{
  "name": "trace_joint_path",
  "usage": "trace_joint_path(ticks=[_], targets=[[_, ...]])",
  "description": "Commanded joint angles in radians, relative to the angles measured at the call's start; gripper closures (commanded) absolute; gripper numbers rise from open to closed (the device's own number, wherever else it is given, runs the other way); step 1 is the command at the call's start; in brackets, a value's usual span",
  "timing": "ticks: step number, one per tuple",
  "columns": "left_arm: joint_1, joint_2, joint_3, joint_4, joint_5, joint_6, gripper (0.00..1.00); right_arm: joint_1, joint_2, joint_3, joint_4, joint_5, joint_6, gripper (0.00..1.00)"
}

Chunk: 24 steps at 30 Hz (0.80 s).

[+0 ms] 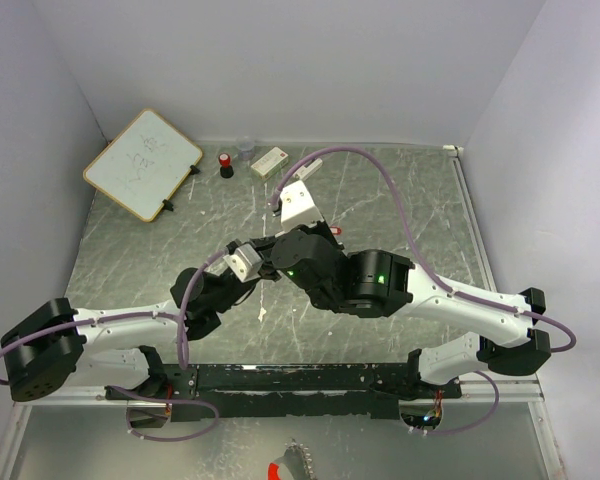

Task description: Remove the keys from the keyring

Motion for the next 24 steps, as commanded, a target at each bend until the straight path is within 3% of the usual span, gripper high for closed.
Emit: trace_joint_path(ticks=[1,11,24], targets=[[0.005,-0.018,0.018,0.008,0.047,-0.018,0.93,0.006,-0.020,-0.002,-0.003,0.019,0.020,1.00],[0.006,-0.002,0.042,-0.002,-0.118,0.046,0.93,0.007,-0.027,0.003,-0.061,-0.046,0.050,1.00],[0.007,-0.003,0.046,0.046,-0.162,0.077,0.93,0.011,-0.022,-0.022,-0.078,-0.089,0.086,1.00]])
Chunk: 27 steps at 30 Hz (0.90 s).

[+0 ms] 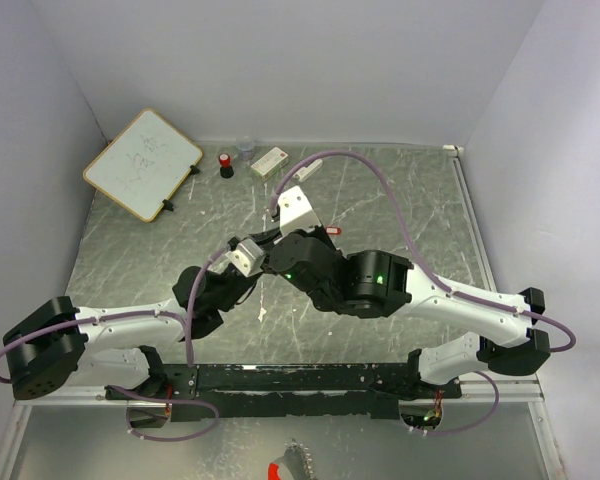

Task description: Remove the keys from the keyring

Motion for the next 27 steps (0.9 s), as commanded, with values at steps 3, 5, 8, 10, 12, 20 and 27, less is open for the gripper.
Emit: trace_joint_path(ticks=[3,5,8,10,12,20,27], targets=[[0.005,-0.031,0.016,0.063,-0.063,0.033,0.93,0.010,-0.026,-0.028,-0.009,-0.007,0.039,1.00],[0.005,-0.039,0.013,0.073,-0.064,0.037,0.93,0.009,-0.030,-0.043,0.001,-0.016,0.045,1.00],[0.003,-0.055,0.011,0.073,-0.063,0.038,0.93,0.010,-0.029,-0.062,0.008,-0.018,0.056,1.00],[0.005,-0.064,0.007,0.073,-0.058,0.037,0.93,0.010,-0.031,-0.077,0.021,-0.020,0.054,1.00],[0.003,-0.073,0.003,0.075,-0.056,0.034,0.93,0.008,-0.034,-0.091,0.041,-0.025,0.043,1.00],[0.004,-0.103,-0.017,0.074,-0.072,0.042,0.93,0.007,-0.033,-0.098,0.026,0.013,0.049,1.00],[0.005,-0.097,-0.053,0.032,-0.118,0.033,0.93,-0.071,-0.106,-0.138,0.118,0.143,-0.003,1.00]])
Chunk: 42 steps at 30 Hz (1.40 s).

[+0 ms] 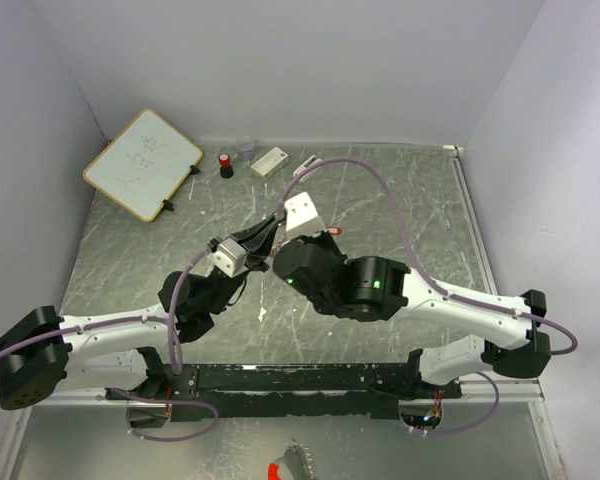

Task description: Remove the keys from the keyring

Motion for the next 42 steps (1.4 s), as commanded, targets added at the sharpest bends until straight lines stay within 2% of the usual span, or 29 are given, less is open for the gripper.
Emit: trace_joint_path(ticks=[1,4,7,10,13,19,22,27,30,37,42], targets=[[0.003,-0.001,-0.031,-0.004,-0.066,0.002,0.93,-0.104,-0.116,-0.058,0.153,0.056,-0.070,1.00],[0.005,0.017,-0.048,-0.044,-0.108,-0.014,0.94,-0.272,-0.191,-0.136,0.287,-0.138,-0.125,1.00],[0.028,0.045,-0.043,-0.124,-0.126,-0.072,0.93,-0.431,-0.177,-0.174,0.332,-0.286,-0.138,1.00],[0.100,0.094,-0.041,-0.195,-0.054,-0.184,0.93,-0.528,-0.116,-0.205,0.363,-0.388,-0.146,1.00],[0.201,0.160,-0.047,-0.200,0.038,-0.304,0.93,-0.624,-0.051,-0.245,0.422,-0.498,-0.154,1.00],[0.280,0.321,-0.020,-0.192,0.100,-0.380,0.93,-0.827,0.086,-0.317,0.567,-0.757,-0.128,1.00],[0.315,0.404,-0.018,-0.137,0.158,-0.437,0.93,-0.852,0.174,-0.328,0.618,-0.831,-0.109,1.00],[0.376,0.542,-0.015,-0.020,0.245,-0.519,0.93,-0.852,0.274,-0.351,0.672,-0.841,-0.086,1.00],[0.415,0.610,-0.004,0.030,0.294,-0.553,0.93,-0.894,0.303,-0.372,0.681,-0.840,-0.083,1.00],[0.488,0.771,0.057,0.133,0.414,-0.646,0.93,-0.903,0.285,-0.467,0.676,-0.850,-0.059,1.00],[0.523,0.863,0.131,0.124,0.483,-0.684,0.93,-0.906,0.280,-0.536,0.675,-0.853,-0.041,1.00]])
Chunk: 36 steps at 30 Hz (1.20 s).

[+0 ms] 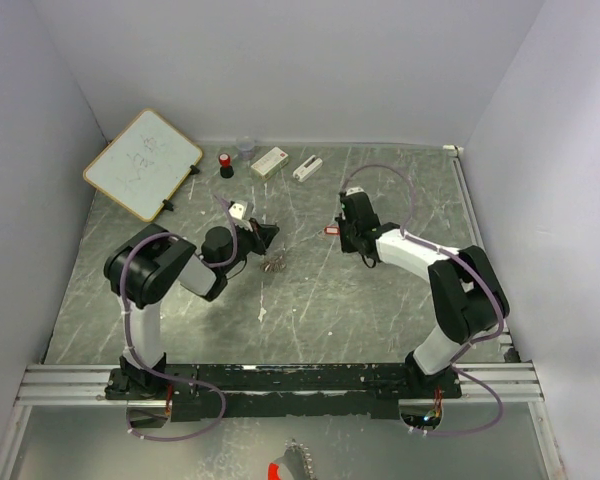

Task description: Remove the keys from the keyring

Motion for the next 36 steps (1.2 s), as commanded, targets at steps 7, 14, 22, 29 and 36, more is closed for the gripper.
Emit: trace_joint_path(ticks=[7,14,22,29,36], targets=[[0.038,0.101,0.083,-0.006,0.118,-0.069,0.73,-0.007,0.003,-0.090,0.042,-0.029,0.046,1.00],[0.038,0.066,0.048,-0.019,0.096,-0.070,0.50,-0.007,0.005,-0.084,0.040,-0.031,0.051,0.76],[0.038,-0.015,0.009,-0.032,0.072,-0.048,0.31,-0.007,-0.052,-0.107,0.029,-0.003,0.049,0.50],[0.038,-0.143,-0.004,-0.192,-0.023,0.010,0.01,-0.007,-0.181,-0.132,0.039,0.059,0.039,0.49],[0.036,-0.341,-0.048,-0.398,-0.189,0.145,0.01,-0.007,-0.396,-0.228,0.137,0.194,0.075,0.47]])
